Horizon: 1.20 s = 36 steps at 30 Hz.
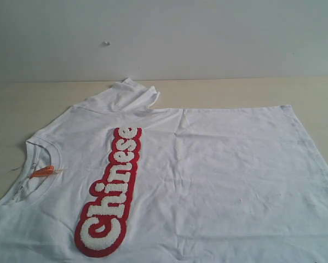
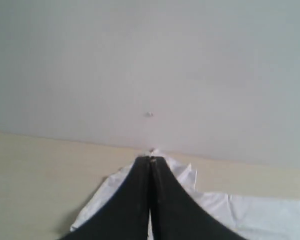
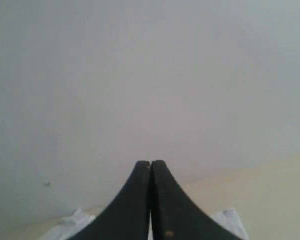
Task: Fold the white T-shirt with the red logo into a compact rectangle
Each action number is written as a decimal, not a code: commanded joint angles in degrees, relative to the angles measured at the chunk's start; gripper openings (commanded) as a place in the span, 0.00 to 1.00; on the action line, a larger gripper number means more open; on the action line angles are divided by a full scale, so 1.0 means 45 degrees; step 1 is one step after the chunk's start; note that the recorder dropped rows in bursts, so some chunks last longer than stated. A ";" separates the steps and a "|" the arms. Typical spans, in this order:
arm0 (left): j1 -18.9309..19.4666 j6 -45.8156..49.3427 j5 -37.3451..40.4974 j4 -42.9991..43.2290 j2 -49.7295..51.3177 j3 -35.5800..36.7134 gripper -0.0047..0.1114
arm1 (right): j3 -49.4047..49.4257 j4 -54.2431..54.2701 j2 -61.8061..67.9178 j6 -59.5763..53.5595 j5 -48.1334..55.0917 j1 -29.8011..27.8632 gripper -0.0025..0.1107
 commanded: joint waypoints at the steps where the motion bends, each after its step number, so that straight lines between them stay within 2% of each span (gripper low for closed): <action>1: -0.1133 0.2787 0.1544 0.0000 0.2970 -0.1725 0.04 | -0.1621 -0.0129 0.2228 -0.1940 0.1411 -0.0078 0.02; 10: -0.1209 0.5832 0.3243 -0.0211 0.7461 -0.4637 0.04 | -0.5030 -0.0129 0.6611 -0.5668 0.3785 -0.0052 0.02; 12: -0.1209 0.5909 0.3662 -0.1014 0.8629 -0.5433 0.04 | -0.5931 -0.0129 0.7957 -0.6642 0.4644 -0.0052 0.02; 14: -0.1321 0.7520 0.4667 -0.1853 0.9616 -0.6127 0.04 | -0.6905 -0.0084 0.9296 -0.8335 0.6300 -0.0052 0.02; 16: -0.1868 0.9938 0.5605 -0.1924 1.0293 -0.6406 0.04 | -0.7480 -0.0084 1.0436 -1.0402 0.8155 -0.0052 0.02; 21: -0.3039 1.4166 0.6728 -0.1869 1.0817 -0.6428 0.04 | -0.7643 -0.0074 1.1517 -1.3706 0.9697 0.0037 0.02; 24: -0.3272 1.7589 0.8404 -0.1713 1.1044 -0.6428 0.04 | -0.7643 -0.0101 1.2042 -1.5919 1.0679 0.0966 0.02; 29: -0.3272 1.8822 0.8965 -0.1549 1.1045 -0.6180 0.04 | -0.7643 -0.1059 1.2385 -1.5844 1.1521 0.1974 0.02; 36: -0.3272 1.9151 0.9077 -0.1232 1.1045 -0.5403 0.04 | -0.6996 -0.2796 1.2442 -1.5483 1.1805 0.2930 0.04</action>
